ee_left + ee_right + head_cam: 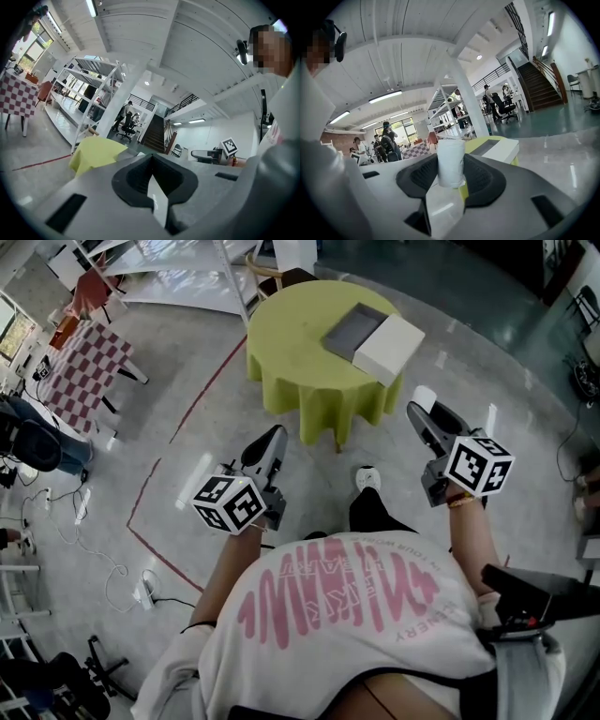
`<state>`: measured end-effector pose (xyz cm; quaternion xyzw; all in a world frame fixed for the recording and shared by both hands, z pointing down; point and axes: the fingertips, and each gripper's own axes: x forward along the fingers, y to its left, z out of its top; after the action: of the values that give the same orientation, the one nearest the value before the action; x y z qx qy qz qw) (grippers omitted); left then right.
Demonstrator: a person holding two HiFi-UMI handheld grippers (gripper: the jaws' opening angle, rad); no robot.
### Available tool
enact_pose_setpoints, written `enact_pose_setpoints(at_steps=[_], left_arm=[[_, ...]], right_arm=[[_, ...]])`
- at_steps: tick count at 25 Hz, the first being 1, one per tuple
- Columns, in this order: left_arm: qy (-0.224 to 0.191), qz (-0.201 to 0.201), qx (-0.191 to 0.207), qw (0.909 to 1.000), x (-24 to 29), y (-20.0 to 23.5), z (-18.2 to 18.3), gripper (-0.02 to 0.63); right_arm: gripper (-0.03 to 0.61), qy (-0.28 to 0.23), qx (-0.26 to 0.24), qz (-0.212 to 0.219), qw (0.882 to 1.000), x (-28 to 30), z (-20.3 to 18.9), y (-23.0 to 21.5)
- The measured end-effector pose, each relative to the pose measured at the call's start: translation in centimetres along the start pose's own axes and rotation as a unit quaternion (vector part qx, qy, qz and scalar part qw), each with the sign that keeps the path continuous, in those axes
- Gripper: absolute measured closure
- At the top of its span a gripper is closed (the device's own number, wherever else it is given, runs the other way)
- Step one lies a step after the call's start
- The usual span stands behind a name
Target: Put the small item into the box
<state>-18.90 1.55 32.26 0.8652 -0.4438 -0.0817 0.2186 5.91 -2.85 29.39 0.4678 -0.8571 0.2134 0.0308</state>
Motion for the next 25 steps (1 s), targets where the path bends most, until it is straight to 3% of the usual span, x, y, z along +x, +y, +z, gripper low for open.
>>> enact_pose_setpoints(at_steps=[6, 13, 25], left_arm=[[-0.015, 0.02, -0.008, 0.9997, 2.8, 1.8, 0.6, 0.606], [-0.03, 0.033, -0.018, 0.9988, 9.6, 3.1, 2.1, 0.606], [-0.073, 0.057, 0.002, 0.9957, 22.3, 3.8, 7.3, 0.606]], right_arm=[[0.41, 0.003, 0.018, 0.012, 1.0, 3.1, 0.8, -3.0], [0.408, 0.02, 0.023, 0.046, 0.998, 7.8, 3.3, -7.5], [0.41, 0.041, -0.023, 0.089, 0.995, 16.6, 11.1, -16.6]])
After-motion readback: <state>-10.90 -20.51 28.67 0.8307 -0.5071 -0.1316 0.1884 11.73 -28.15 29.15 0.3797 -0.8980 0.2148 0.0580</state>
